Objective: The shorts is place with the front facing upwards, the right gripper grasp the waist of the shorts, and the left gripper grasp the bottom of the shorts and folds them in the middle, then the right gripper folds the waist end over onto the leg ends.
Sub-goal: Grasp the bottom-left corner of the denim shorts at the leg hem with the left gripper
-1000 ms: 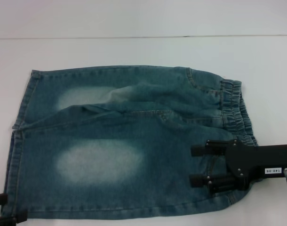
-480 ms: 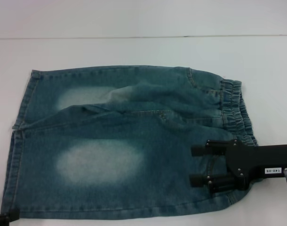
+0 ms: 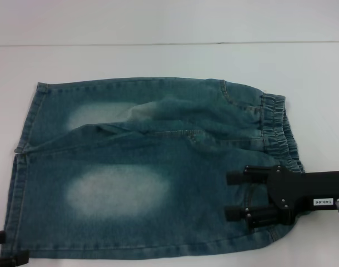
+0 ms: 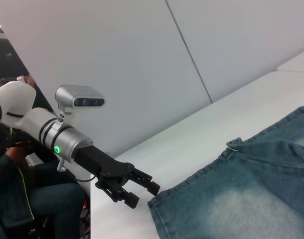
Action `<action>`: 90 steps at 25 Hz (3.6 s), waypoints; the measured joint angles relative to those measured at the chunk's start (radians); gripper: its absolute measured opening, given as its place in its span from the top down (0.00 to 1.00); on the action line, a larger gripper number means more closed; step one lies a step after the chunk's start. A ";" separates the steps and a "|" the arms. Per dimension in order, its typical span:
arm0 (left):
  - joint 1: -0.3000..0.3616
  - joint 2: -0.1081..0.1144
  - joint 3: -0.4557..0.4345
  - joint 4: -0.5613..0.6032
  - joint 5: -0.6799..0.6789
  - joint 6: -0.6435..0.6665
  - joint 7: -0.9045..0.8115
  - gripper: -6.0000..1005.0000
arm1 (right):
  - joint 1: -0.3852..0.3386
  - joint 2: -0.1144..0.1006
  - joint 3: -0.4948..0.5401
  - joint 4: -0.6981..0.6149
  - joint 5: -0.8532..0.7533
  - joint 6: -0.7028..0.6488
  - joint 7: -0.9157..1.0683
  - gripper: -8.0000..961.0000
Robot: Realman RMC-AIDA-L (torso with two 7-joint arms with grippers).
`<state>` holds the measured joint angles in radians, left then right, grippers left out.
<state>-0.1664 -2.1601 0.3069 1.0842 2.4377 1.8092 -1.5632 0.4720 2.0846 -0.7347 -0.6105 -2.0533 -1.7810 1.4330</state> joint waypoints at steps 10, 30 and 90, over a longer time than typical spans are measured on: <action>-0.001 -0.001 -0.012 0.042 -0.007 0.021 -0.001 0.09 | -0.001 0.000 0.000 0.000 -0.001 0.000 0.001 0.02; -0.032 -0.001 0.033 0.030 0.049 0.023 -0.031 0.09 | -0.003 0.000 0.000 0.000 -0.001 0.005 0.001 0.02; -0.044 -0.004 0.050 0.045 0.077 0.037 -0.070 0.09 | -0.009 0.000 0.000 0.000 -0.001 0.017 0.004 0.02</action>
<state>-0.2105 -2.1644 0.3571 1.1289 2.5146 1.8466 -1.6332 0.4632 2.0846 -0.7347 -0.6105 -2.0539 -1.7640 1.4373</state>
